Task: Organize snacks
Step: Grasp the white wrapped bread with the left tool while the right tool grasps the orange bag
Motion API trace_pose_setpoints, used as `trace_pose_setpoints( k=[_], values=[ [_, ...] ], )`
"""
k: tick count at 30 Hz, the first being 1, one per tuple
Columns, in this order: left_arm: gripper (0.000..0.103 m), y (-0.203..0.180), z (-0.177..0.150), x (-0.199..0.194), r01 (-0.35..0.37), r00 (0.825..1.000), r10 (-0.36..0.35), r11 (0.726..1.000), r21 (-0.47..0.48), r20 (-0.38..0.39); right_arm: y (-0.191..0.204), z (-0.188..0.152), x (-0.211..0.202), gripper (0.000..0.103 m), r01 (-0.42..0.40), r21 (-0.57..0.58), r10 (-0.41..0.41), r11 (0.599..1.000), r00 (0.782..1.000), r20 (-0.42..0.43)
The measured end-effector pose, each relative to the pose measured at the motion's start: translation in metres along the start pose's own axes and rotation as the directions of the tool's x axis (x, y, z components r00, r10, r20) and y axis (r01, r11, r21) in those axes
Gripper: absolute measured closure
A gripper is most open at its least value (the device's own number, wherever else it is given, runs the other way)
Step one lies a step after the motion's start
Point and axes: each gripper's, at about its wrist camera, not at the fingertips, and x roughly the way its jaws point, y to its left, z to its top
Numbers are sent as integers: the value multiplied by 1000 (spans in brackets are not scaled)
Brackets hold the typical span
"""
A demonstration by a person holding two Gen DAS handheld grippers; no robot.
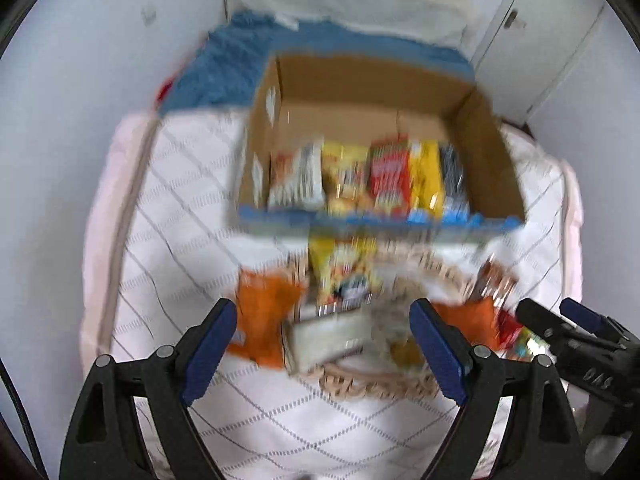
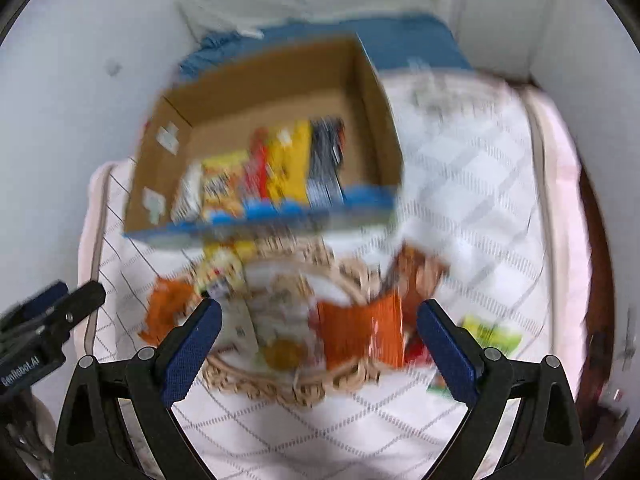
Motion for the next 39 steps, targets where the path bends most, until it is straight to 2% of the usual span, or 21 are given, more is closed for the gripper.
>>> trace_pose_setpoints(
  k=[2,5,8,10,13,15,19,22,25,27,28,29,30,32,33,34,37,39],
  values=[
    [15,-5,-6,21,19,998,-16,999,43,-60,-12,-11,19,3,-21,35,23,999,998,-60],
    [15,-20,-15,55,-10,991,36,981,191,-132,-21,-23,43,3,-19,35,24,999,989,-143],
    [15,-38,-22,90,-21,975,101,929,370,-198,-24,-26,56,3,3,-1,-3,1000,982,-186],
    [15,-47,-26,111,-28,959,157,882,471,-237,-21,-22,66,3,28,-72,-44,997,974,-220],
    [15,-57,-28,133,-54,944,231,813,579,-236,-14,-13,79,3,63,-191,-113,980,958,-264],
    [15,-64,-28,141,-58,941,250,782,621,-227,-14,-6,90,3,101,-241,-172,965,940,-293],
    [15,-79,-31,163,-9,926,256,748,663,-277,-31,3,114,3,69,-131,-113,989,925,-363],
    [15,-84,-36,175,5,920,261,740,673,-293,-34,3,131,3,67,-91,-97,994,919,-381],
    [16,-85,-36,177,16,929,231,756,655,-289,-31,-1,147,3,58,-69,-81,996,911,-405],
    [35,-80,-33,175,52,931,183,791,609,-316,-29,-4,154,4,61,-64,-82,996,911,-405],
    [35,-78,-32,173,60,931,165,811,581,-326,-28,-6,159,4,69,-61,-88,996,911,-404],
    [37,-75,-30,172,56,933,157,826,560,-325,-27,-8,162,9,71,-61,-89,996,912,-401],
    [39,-71,-29,171,53,932,152,840,540,-328,-27,-12,165,22,70,-61,-89,996,913,-399],
    [40,-61,-27,168,46,926,133,889,455,-354,-27,-16,165,25,70,-71,-91,995,924,-371],
    [40,-55,-27,166,43,923,119,914,403,-367,-26,-18,164,33,63,-75,-86,995,928,-362],
    [41,-49,-28,163,46,921,91,940,338,-379,-26,-21,161,36,50,-70,-72,996,932,-356],
    [42,-35,-34,154,65,911,26,976,206,-412,-30,-31,153,38,28,-67,-50,997,933,-357],
    [42,-31,-40,146,82,901,-3,983,163,-433,-33,-41,147,39,6,-67,-30,998,930,-365]
  ],
)
